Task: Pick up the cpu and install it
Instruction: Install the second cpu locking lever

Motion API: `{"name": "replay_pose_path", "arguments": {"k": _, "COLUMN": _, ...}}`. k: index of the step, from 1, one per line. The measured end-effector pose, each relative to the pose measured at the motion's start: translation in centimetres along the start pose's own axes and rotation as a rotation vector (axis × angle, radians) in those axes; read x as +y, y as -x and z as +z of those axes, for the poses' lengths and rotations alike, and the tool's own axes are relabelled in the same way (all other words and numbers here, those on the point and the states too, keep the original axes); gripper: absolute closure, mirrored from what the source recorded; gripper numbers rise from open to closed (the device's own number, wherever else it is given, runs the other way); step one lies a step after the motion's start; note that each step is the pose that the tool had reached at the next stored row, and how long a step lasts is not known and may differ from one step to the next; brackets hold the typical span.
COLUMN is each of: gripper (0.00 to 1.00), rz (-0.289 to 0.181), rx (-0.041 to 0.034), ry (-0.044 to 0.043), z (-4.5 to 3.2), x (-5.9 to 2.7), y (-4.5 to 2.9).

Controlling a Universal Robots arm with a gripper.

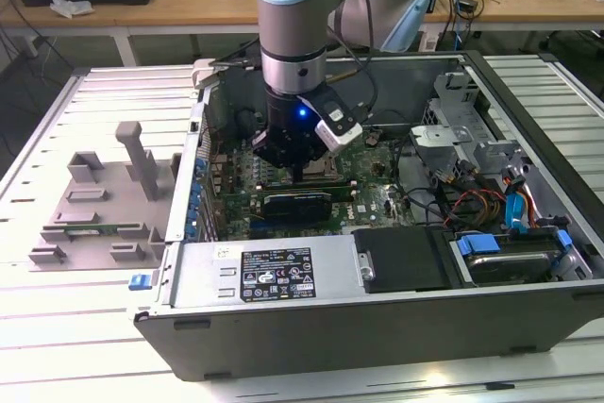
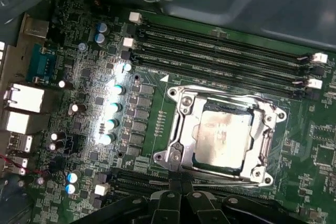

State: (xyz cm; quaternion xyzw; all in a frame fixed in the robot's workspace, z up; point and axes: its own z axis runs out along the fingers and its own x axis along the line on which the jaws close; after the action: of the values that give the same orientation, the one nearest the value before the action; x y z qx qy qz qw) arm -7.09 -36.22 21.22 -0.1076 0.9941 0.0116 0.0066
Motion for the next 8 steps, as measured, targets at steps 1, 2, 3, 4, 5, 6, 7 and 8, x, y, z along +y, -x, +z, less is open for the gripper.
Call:
{"name": "replay_pose_path", "arguments": {"k": 1, "gripper": 0.89, "rz": -0.003, "rx": -0.0026, "ry": 0.0118, "z": 0.12, "x": -0.05, "y": -0.17}}
{"name": "replay_pose_path", "arguments": {"k": 2, "gripper": 0.89, "rz": -0.004, "rx": -0.004, "ry": 0.0181, "z": 0.15, "x": -0.13, "y": -0.24}}
{"name": "replay_pose_path", "arguments": {"k": 3, "gripper": 0.89, "rz": -0.004, "rx": -0.0049, "ry": 0.022, "z": 0.16, "x": -0.19, "y": -0.29}}
{"name": "replay_pose_path", "arguments": {"k": 4, "gripper": 0.89, "rz": -0.005, "rx": -0.0057, "ry": 0.0258, "z": 0.16, "x": -0.28, "y": -0.34}}
{"name": "replay_pose_path", "arguments": {"k": 5, "gripper": 0.89, "rz": -0.005, "rx": -0.006, "ry": 0.0272, "z": 0.16, "x": -0.36, "y": -0.38}}
{"name": "replay_pose_path", "arguments": {"k": 6, "gripper": 0.89, "rz": -0.005, "rx": -0.0062, "ry": 0.0281, "z": 0.15, "x": -0.48, "y": -0.42}}
{"name": "replay_pose_path", "arguments": {"k": 7, "gripper": 0.89, "rz": -0.005, "rx": -0.0063, "ry": 0.0286, "z": 0.15, "x": -0.59, "y": -0.45}}
{"name": "replay_pose_path", "arguments": {"k": 8, "gripper": 0.89, "rz": -0.005, "rx": -0.0063, "ry": 0.0291, "z": 0.14, "x": -0.69, "y": -0.47}}
